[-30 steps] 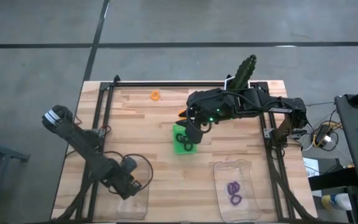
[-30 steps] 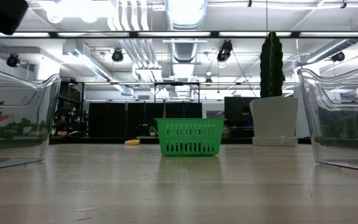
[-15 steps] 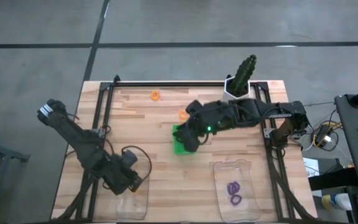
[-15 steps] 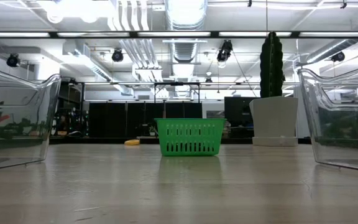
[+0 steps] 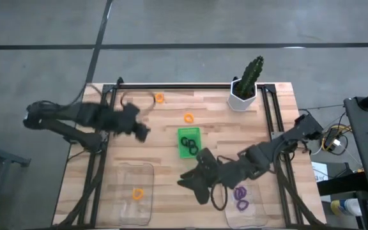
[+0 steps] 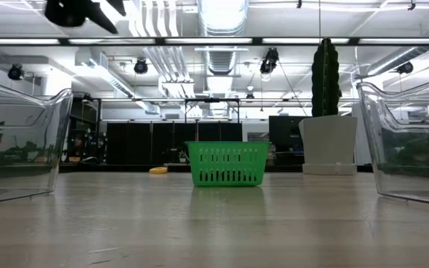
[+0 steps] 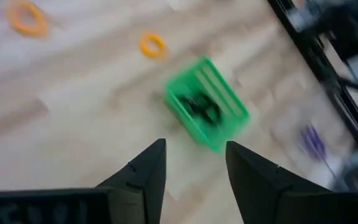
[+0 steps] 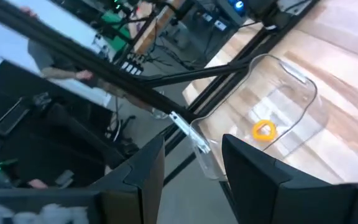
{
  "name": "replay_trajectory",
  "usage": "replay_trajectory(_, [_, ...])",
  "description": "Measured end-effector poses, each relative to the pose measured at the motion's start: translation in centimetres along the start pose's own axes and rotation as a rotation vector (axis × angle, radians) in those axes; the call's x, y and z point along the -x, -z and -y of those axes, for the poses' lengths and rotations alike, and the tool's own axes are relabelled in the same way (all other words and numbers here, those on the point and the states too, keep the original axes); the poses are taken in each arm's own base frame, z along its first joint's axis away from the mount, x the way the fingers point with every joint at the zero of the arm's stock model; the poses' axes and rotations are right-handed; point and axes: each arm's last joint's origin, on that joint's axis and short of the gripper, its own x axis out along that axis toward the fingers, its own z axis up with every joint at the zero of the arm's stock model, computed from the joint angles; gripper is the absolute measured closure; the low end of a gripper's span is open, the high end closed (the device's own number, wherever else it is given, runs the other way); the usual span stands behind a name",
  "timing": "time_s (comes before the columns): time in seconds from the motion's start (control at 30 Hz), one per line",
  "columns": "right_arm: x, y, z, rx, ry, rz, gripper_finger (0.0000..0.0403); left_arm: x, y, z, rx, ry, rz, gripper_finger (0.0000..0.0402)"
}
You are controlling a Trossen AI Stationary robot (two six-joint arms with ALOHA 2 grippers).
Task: Sort spring keychains
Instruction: Put the bottom yellow spring keychain into the left transparent bin
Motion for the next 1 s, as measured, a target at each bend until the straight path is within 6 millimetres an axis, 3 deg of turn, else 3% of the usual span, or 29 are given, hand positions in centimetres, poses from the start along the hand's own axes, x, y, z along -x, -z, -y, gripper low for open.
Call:
replay_trajectory(0.17, [-0.9,0.1,1.5,-0.023,0.065,0.031,0.0248,0.3,-3.3,-3.0,0.057,-0.040,0.045,0.0244])
replay_trajectory(0.27, [-1.7,-1.9,3.1,-0.010,0.124,0.049,0.0248,0.6,-3.6,-3.4,0.044,-0.026,0.045,0.0244])
replay_trajectory(0.37, [-2.2,-5.4,5.5,0.004,0.223,0.001,0.0248,0.8,-3.4,-3.2,0.037,-0.010,0.037,0.0244])
replay_trajectory(0.6, [-2.6,-13.4,13.7,-0.045,0.412,-0.183,0.0250,0.9,-2.6,-2.5,0.081,0.022,0.017,0.0244])
replay_trajectory(0.73, [-2.2,-16.9,18.5,-0.089,0.462,-0.201,0.0250,1.0,-2.2,-2.1,0.104,0.047,0.003,0.0244])
replay_trajectory(1.0, [-0.7,-20.6,26.2,-0.136,0.523,-0.228,0.0259,1.4,-1.0,-0.3,0.169,0.163,-0.030,0.0243])
